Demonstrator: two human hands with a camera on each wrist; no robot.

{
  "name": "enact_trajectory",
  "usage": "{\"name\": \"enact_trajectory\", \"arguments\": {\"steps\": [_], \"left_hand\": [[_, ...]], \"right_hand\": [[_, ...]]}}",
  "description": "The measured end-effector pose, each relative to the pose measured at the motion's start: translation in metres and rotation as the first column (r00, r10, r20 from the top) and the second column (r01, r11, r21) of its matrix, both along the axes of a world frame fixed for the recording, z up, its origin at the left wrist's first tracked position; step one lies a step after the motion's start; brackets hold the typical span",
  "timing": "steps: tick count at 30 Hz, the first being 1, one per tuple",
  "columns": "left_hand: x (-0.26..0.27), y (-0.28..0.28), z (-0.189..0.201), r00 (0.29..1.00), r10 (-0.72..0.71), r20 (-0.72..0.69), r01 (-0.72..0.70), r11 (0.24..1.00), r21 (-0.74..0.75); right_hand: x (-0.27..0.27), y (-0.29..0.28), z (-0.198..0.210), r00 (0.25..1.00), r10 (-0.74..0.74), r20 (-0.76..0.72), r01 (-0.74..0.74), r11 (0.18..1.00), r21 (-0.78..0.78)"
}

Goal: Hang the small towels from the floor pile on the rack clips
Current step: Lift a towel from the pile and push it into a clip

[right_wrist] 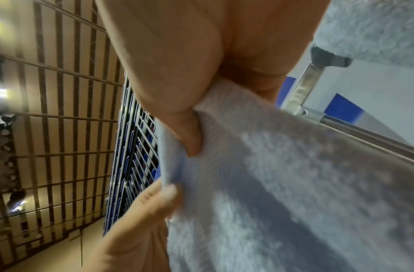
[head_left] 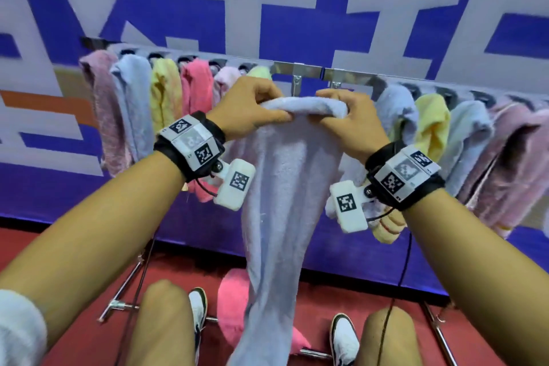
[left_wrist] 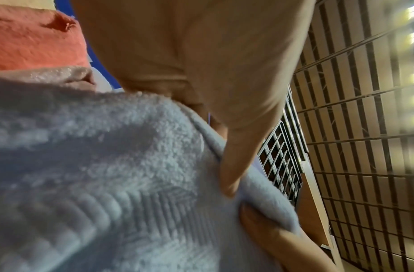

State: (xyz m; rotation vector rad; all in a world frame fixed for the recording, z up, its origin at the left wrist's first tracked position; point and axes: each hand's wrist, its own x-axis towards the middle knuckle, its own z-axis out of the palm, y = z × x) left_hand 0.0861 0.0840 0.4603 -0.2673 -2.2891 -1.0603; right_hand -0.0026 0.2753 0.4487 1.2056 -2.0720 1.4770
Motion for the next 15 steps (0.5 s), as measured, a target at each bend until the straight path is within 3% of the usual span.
{"name": "enact_trajectory", "arguments": {"steps": [5, 10, 15], "left_hand": [[-0.002, -0.024, -0.02, 0.958, -0.023, 0.285, 0.05, 0.995, -0.091], [-0.01, -0.057, -0.088, 0.86, 0.193, 0.472, -0.004, 0.928, -0.372], [-0.006, -0.077, -0.157, 0.805, 0.225, 0.549, -0.029, 0.939, -0.343]], "right_hand": [[-0.019, 0.01, -0.016, 1.0, -0.004, 0.003, 0.003, 0.989, 0.146], [-0.04, 0.025, -0.07, 0.987, -0.161, -0.011, 0.158, 0.953, 0.258], [-0.048, 0.049, -0.123, 0.964, -0.215, 0.158, 0.112, 0.864, 0.49]]}}
